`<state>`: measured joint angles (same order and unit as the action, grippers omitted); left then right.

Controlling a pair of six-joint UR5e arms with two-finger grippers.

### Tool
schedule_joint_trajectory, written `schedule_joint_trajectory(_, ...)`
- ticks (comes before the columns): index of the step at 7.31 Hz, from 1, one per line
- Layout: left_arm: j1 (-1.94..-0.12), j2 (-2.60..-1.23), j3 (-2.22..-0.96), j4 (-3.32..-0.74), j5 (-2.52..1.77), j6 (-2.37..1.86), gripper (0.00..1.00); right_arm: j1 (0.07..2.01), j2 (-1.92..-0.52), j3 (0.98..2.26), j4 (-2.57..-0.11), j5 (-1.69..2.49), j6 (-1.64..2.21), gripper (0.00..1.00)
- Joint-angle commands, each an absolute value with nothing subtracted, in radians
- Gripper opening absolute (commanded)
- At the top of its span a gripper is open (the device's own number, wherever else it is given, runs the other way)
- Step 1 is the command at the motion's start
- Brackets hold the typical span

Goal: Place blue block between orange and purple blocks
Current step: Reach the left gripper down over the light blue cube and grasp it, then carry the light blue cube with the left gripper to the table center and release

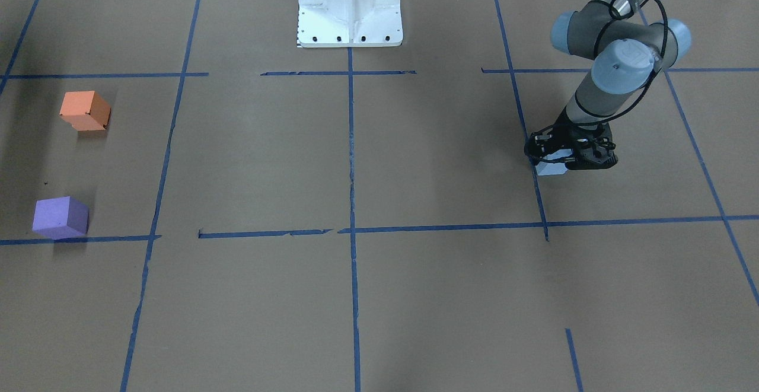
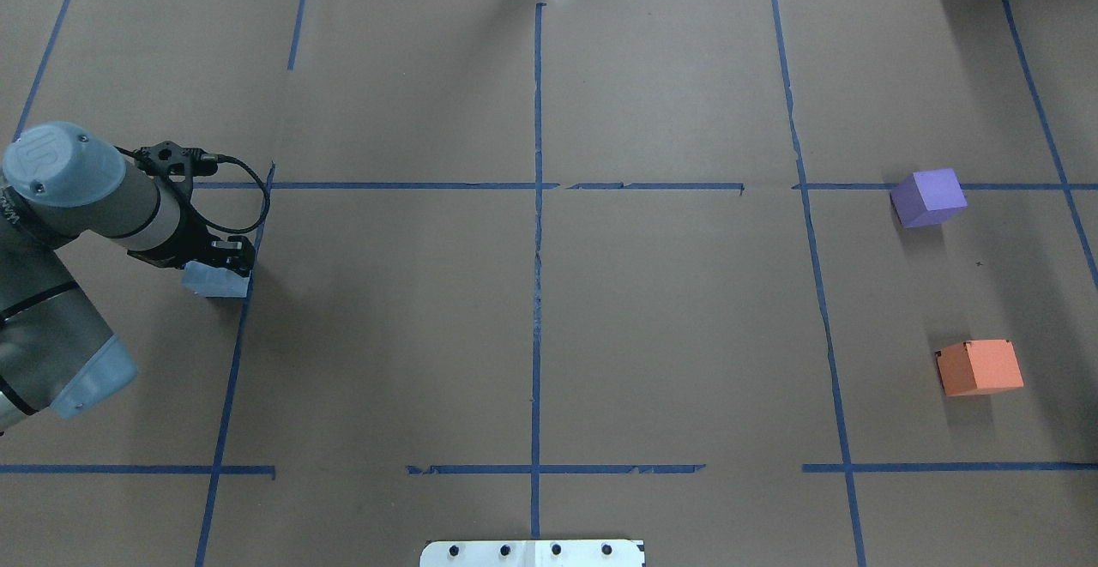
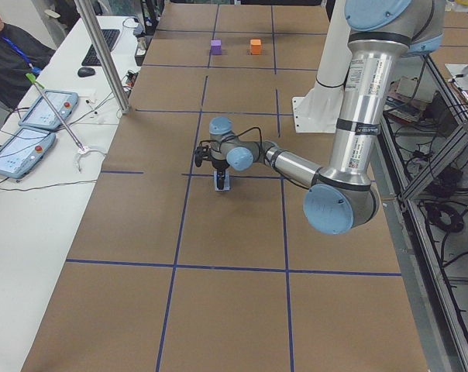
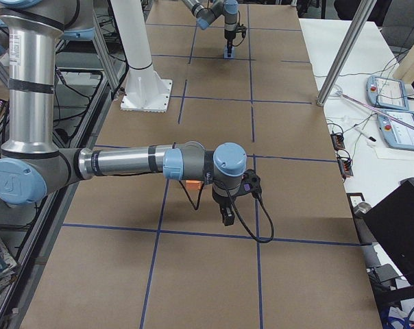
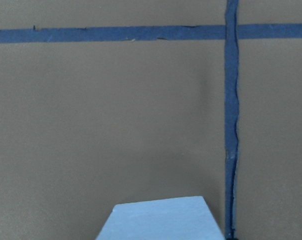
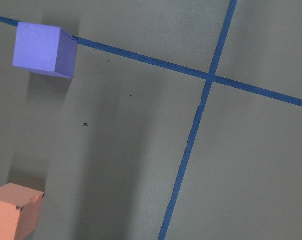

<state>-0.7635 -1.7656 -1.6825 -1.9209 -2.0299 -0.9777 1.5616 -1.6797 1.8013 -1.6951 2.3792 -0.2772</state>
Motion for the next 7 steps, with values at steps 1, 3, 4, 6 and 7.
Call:
schedule_joint_trajectory(1,-0.765,-1.872,-1.684,-1.914,-2.023,-0.983,0.21,1.562,-1.681,1.802,-1.695,2.379,-0.278,1.0)
schedule_joint_trajectory(3,-0.758,-2.039,-1.657,-1.852,-2.025,-0.988,0.29,1.562,-1.684,1.802,-1.695,2.379,-0.278,1.0)
schedule_joint_trajectory(4,-0.685,-2.14,-1.655,-1.727,-2.02,-1.071,0.29,1.562,-1.684,1.802,-1.695,2.379,-0.276,1.0)
schedule_joint_trajectory(6,-0.547,-2.328,-1.527,-1.687,-1.889,-1.223,0.29,1.562,-1.684,1.801,-1.695,2.379,-0.276,1.0)
schedule_joint_trajectory(7,-0.513,-2.415,-1.425,-1.7,-1.831,-1.265,0.29,1.562,-1.684,1.799,-1.695,2.379,-0.276,1.0)
